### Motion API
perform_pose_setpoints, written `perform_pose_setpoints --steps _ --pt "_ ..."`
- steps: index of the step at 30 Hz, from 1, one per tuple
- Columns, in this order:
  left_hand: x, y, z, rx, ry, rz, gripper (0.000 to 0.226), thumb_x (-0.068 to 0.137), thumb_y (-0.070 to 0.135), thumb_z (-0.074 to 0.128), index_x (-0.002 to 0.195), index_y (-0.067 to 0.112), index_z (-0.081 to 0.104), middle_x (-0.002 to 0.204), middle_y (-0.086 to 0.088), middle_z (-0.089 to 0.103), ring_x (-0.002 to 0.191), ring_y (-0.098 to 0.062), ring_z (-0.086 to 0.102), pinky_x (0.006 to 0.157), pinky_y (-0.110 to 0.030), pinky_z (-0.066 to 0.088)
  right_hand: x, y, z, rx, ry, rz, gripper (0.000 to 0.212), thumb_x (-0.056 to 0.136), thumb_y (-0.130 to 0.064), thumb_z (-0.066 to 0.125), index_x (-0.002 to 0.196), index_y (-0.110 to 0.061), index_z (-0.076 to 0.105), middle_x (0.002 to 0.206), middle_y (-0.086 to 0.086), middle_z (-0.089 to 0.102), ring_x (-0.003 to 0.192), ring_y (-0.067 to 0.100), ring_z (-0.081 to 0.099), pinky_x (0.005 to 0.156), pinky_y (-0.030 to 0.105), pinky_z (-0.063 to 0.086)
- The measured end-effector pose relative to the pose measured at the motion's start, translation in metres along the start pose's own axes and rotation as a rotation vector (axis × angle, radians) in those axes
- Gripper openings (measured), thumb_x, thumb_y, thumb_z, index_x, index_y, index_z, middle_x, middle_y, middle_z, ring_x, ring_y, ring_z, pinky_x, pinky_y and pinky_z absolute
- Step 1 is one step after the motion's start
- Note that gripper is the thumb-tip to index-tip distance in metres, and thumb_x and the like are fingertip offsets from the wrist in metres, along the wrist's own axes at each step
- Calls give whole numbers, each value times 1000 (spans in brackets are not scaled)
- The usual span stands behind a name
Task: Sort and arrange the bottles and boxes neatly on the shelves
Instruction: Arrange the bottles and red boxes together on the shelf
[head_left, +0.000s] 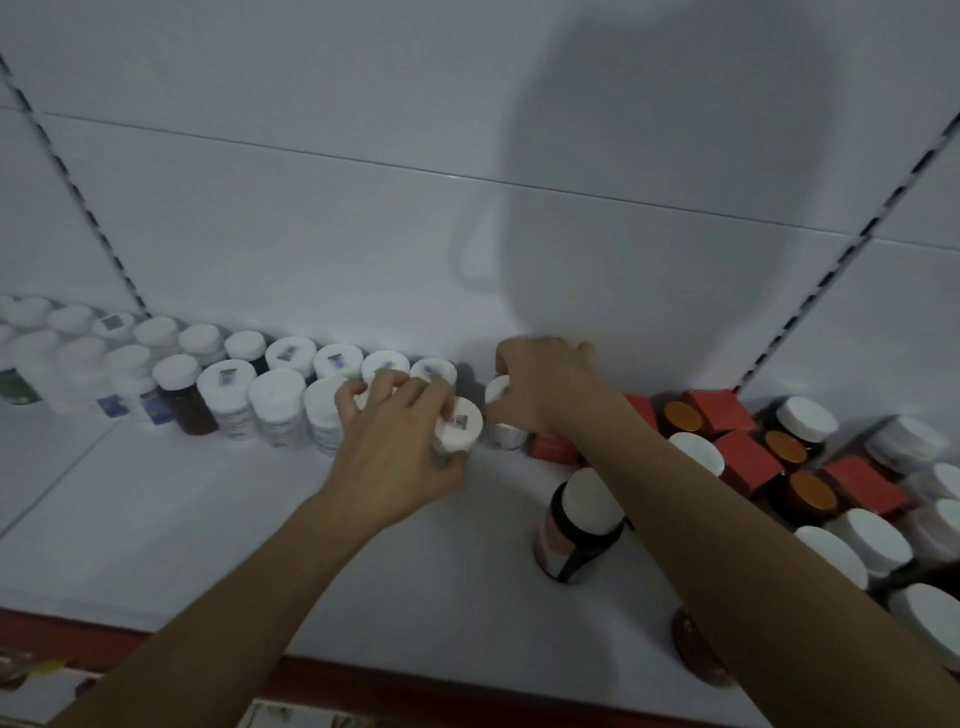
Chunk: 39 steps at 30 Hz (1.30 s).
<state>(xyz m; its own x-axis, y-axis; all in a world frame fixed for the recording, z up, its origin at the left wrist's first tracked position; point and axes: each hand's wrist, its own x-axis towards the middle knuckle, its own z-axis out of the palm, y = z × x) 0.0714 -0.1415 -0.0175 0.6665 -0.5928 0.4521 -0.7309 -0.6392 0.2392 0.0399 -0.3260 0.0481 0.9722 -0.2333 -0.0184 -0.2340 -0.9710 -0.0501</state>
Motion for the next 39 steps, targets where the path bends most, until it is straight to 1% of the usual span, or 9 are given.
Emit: perform_pose_setpoints --steps 3,7,10,14,19,24,27,34,39 --pt "5 -12 -5 21 32 14 44 68 51 74 104 31 57 103 15 61 113 -24 49 92 -48 27 1 -4 0 202 98 -14 35 82 -36 68 101 -13 50 87 3 57 72 22 54 59 29 37" --pt "0 -21 0 -17 -17 -4 38 71 55 58 101 33 56 102 15 55 115 -24 47 97 -51 28 4 -12 11 287 112 -4 31 80 -22 70 93 -9 45 77 0 46 66 20 46 51 27 27" --pt "-3 -24 7 -61 -12 -8 37 70 52 50 99 30 59 105 10 54 115 -26 49 97 -52 29 5 -17 18 277 91 -7 22 83 -14 68 88 -9 47 86 5 50 75 23 49 52 24 26" --pt "-1 -29 12 -131 -1 5 38 70 51 54 101 30 61 110 7 53 111 -24 51 92 -48 30 3 -20 15 272 48 15 7 91 -9 61 95 -6 56 105 18 62 91 30 58 71 32 45" --pt "-1 -40 12 -151 14 -10 45 73 57 58 112 34 53 122 6 49 116 -23 48 91 -42 31 -19 -23 16 301 156 55 21 84 -8 65 103 -11 55 103 11 52 87 27 53 73 36 45" --pt "-23 -54 6 -164 146 -100 44 80 42 60 122 31 54 131 4 50 122 -25 48 93 -45 34 -42 -47 38 478 238 -24 28 82 -14 72 103 -20 56 101 4 58 91 22 53 75 32 37" --pt "-27 -64 2 -89 93 -88 44 81 39 64 124 30 60 136 1 51 126 -27 45 95 -49 33 -41 -60 54 450 213 15 36 83 -11 69 114 -20 54 116 5 50 95 25 55 76 32 39" --pt "-28 -90 -13 -68 80 -136 45 82 45 55 126 37 59 142 7 46 136 -27 37 99 -50 29 -39 -69 75 523 300 63 36 80 -8 68 113 -15 54 98 6 56 84 23 49 70 28 28" --pt "-33 -101 -14 -55 29 -127 45 81 38 60 125 33 60 139 6 48 132 -26 42 99 -49 30 -39 -66 78 598 294 68 38 81 -7 71 113 -15 51 101 7 59 84 25 56 71 29 36"
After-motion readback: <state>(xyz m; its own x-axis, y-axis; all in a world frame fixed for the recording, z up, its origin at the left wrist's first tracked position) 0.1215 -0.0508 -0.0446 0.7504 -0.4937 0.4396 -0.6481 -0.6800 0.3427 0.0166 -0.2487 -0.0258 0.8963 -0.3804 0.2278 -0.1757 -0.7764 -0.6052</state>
